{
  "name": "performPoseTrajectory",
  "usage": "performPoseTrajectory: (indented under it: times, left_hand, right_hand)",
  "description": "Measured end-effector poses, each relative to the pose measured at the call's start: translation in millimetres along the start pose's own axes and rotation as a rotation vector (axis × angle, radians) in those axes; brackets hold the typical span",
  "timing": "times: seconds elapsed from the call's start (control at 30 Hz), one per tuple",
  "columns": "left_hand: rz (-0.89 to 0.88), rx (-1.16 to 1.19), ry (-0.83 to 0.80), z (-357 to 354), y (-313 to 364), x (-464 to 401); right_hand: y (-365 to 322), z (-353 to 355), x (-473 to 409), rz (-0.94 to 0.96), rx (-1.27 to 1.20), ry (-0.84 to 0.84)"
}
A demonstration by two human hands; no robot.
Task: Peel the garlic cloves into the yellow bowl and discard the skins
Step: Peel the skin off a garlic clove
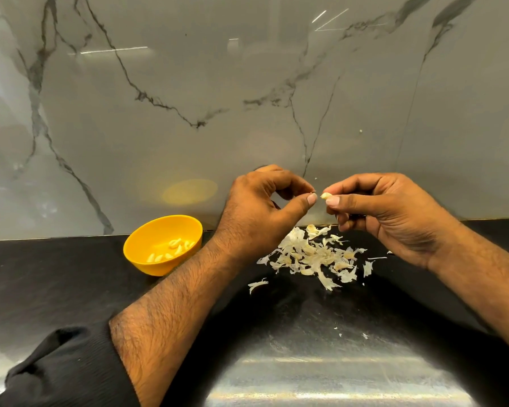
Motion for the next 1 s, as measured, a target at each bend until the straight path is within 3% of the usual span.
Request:
performPoseTrajectory:
  times: [0.33,0.8,1.0]
  left_hand:
    - [-0.105,-0.143,-0.053,-10,12,2]
    - [-0.294,-0.509,0.054,-20,35,11]
    - [-0.242,-0.428,0.066,-19,29,11]
  right_hand:
    - [2,0,-2,0.012,0.129,0.048]
    - [12,-8,-1,-0.065,-0.096,0.026]
    - [12,-7,-1,-0.090,-0.116,0.004]
Point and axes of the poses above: each hand's wrist, its own x-axis away from the middle knuckle, its own z-axis out of the back of the hand, y = z × x, the point moved 8 cm from there along -x, towards the middle knuckle, and after that the axes turned 3 degrees about x, right-handed, at the moved point
